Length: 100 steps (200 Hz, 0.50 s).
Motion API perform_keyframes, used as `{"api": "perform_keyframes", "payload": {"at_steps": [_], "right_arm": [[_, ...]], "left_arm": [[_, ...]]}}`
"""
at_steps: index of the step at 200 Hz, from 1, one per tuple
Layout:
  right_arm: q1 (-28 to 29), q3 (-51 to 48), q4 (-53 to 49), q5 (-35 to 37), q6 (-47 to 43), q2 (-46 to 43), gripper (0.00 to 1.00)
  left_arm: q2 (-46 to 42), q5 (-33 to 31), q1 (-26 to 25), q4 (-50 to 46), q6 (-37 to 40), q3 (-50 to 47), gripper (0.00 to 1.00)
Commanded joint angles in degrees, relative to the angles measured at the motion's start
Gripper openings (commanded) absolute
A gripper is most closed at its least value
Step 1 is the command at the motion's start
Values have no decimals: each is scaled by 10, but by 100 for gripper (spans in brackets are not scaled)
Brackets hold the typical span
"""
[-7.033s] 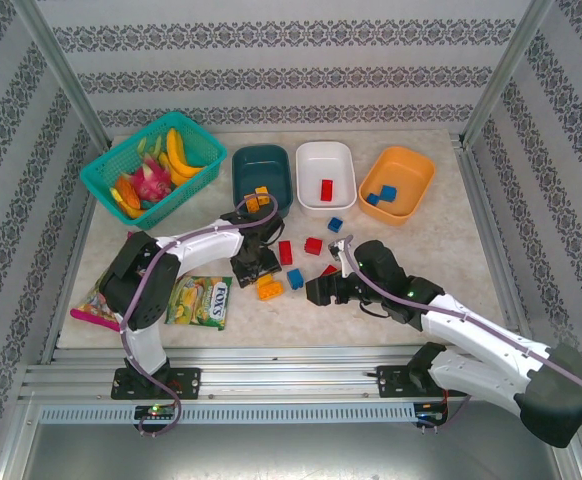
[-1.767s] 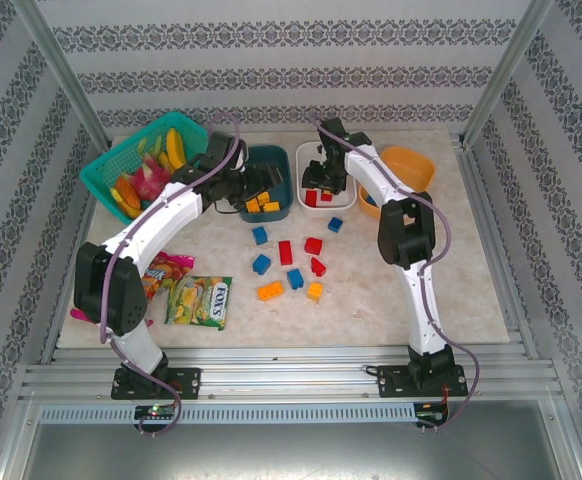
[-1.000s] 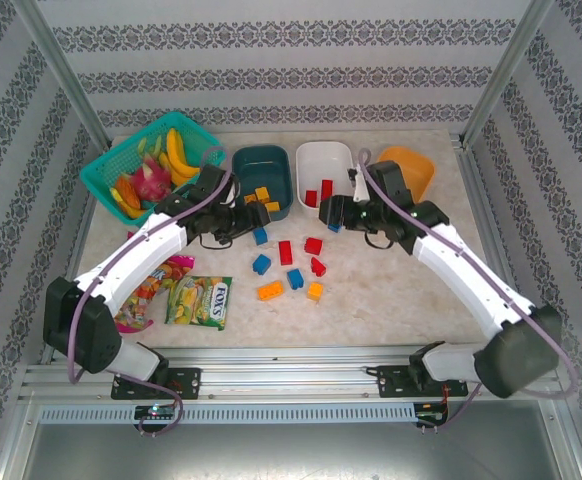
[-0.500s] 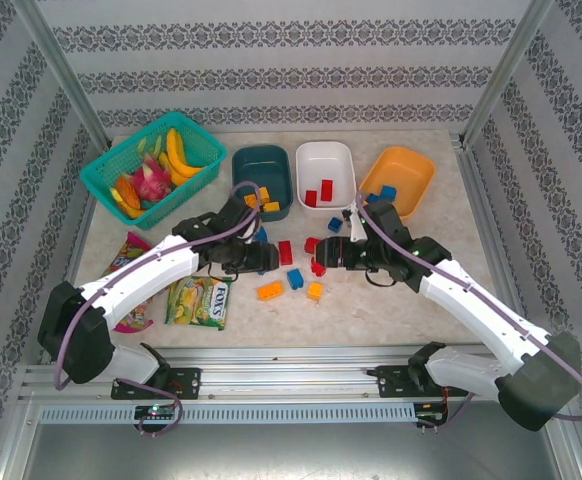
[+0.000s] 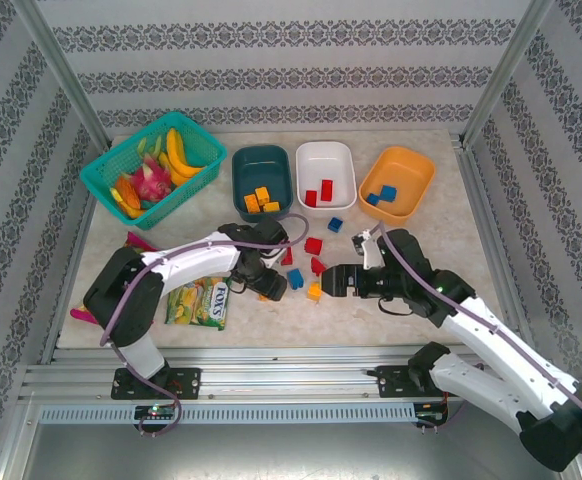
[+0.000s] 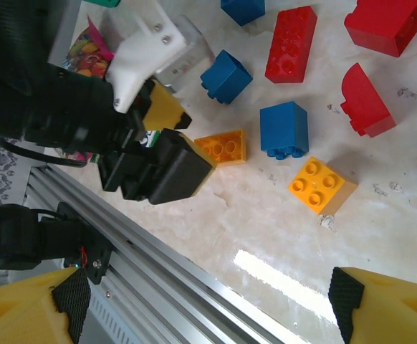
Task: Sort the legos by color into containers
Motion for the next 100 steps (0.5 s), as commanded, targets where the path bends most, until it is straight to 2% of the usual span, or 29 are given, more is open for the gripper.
{"api": "perform_keyframes", "payload": {"at_steps": [1, 36, 59, 89, 100], "right_arm": [[4, -9, -20, 4, 19, -21, 89], [4, -12, -24, 12, 28, -34, 88], [4, -12, -25, 16, 29, -33, 87], [3, -10, -21, 23, 29, -28, 87], [3, -9, -18, 23, 28, -24, 87]], "left_arm": [[23, -13, -19, -11, 45, 19, 75], [59, -40, -31, -4, 44, 31, 75], [79, -50, -33, -1, 38, 35, 70], [83, -52, -41, 4, 31, 35, 35], [80, -53, -43, 5, 27, 37, 32]]}}
